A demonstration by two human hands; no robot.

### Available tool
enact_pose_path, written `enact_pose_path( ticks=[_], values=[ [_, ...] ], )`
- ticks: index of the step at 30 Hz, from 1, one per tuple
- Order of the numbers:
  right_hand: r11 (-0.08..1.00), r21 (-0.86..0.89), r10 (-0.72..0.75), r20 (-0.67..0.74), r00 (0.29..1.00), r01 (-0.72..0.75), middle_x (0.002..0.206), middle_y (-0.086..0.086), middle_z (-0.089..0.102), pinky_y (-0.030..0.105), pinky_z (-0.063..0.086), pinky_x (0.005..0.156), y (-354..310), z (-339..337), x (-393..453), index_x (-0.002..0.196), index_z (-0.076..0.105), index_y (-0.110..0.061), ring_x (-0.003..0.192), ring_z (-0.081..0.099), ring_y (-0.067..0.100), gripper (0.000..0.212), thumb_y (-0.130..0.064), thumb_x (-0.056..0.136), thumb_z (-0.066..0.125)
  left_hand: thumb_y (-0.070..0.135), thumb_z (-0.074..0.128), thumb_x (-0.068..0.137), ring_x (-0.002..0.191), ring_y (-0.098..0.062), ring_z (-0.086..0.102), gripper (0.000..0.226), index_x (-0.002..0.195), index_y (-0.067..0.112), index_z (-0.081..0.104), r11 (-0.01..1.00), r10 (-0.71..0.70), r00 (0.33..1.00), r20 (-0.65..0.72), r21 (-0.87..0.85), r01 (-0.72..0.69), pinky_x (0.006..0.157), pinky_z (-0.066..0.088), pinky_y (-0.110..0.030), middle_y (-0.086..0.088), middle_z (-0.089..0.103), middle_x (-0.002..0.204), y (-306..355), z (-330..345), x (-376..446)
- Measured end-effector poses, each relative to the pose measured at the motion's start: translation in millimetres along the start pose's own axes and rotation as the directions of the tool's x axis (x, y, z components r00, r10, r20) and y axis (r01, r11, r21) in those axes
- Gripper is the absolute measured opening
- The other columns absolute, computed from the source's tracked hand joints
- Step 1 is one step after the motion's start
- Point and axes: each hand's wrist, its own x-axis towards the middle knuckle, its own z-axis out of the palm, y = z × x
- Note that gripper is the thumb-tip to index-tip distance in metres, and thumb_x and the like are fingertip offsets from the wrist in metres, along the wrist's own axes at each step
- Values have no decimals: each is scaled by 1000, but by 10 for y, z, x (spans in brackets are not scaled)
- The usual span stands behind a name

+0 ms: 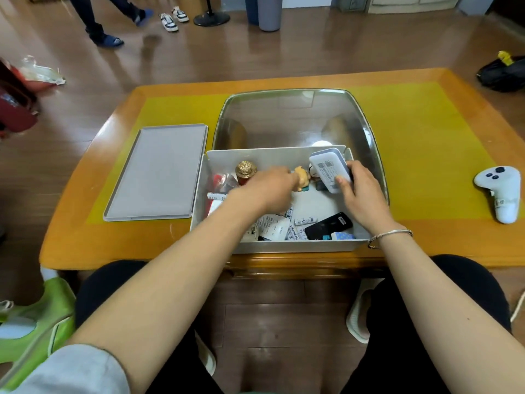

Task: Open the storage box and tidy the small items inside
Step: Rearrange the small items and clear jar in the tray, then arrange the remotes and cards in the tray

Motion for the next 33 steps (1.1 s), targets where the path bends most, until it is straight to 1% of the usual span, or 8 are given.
enact_pose_path(
  ticks=[2, 7, 10, 15, 18, 23, 29, 33],
  values=[
    [1000, 21, 0, -8, 1000, 0, 111, 14, 59, 29, 39, 78, 4, -3, 3, 109, 48, -7, 105, 53, 27, 18, -19, 96, 48, 23, 49, 94, 118, -29, 48, 33, 127, 15, 50, 987, 114, 993, 44, -117, -108, 95, 42, -40, -10, 51, 129, 195, 145, 88],
    [1000, 14, 8, -8, 1000, -8, 111, 13, 59, 31, 44, 76, 9, -1, -1, 108, 47, -9, 104, 54, 26, 17, -21, 96, 48, 46, 57, 91, 113, -29, 51, 52, 132, 15, 46, 974, 226, 959, 171, -65, -218, 90, 45, -41, -11, 55, 124, 520, 550, 287],
    [1000, -10, 17, 3, 1000, -17, 113, 12, 59, 32, 48, 77, 11, -1, 0, 109, 47, -10, 106, 54, 24, 19, -24, 97, 48, 50, 60, 88, 110, -27, 55, 59, 135, 17, 44, 972, 213, 955, 204, -142, -187, 87, 47, -39, -8, 57, 126, 498, 545, 360],
    [1000, -7, 18, 7, 1000, -18, 111, 12, 58, 29, 40, 75, 3, -3, 1, 109, 47, -10, 105, 53, 24, 18, -23, 97, 47, 39, 55, 93, 115, -29, 50, 55, 144, 27, 36, 968, 230, 926, 300, -169, -185, 91, 41, -33, -11, 51, 130, 458, 525, 394],
    [1000, -10, 15, 12, 1000, -15, 110, 12, 57, 28, 37, 75, -2, -1, -2, 109, 47, -9, 104, 52, 25, 18, -22, 96, 48, 37, 58, 88, 115, -30, 47, 60, 142, 22, 36, 981, 168, 930, 327, -146, -126, 97, 43, -39, -11, 51, 131, 451, 542, 414],
    [1000, -7, 21, 7, 1000, -21, 110, 11, 57, 26, 36, 75, 4, 7, 4, 113, 47, -10, 105, 51, 23, 21, -22, 96, 49, 45, 65, 83, 92, -22, 54, 49, 119, 13, 53, 977, 120, 942, 313, -204, -57, 79, 52, -35, -7, 59, 113, 441, 581, 460],
    [1000, -7, 29, 6, 1000, -29, 111, 9, 57, 28, 41, 75, 16, 15, 0, 112, 47, -11, 103, 51, 20, 21, -24, 96, 49, 35, 59, 93, 84, -22, 47, 27, 96, 13, 42, 955, 180, 941, 286, -279, -98, 68, 35, -33, -9, 55, 99, 422, 623, 446],
    [1000, 1, 22, 3, 1000, -22, 109, 11, 57, 28, 37, 74, 12, 9, -4, 112, 47, -10, 103, 51, 22, 20, -23, 96, 48, 27, 51, 98, 85, -21, 49, 18, 105, 10, 46, 918, 182, 962, 202, -387, -92, 68, 34, -31, -10, 57, 104, 434, 594, 385]
  ],
)
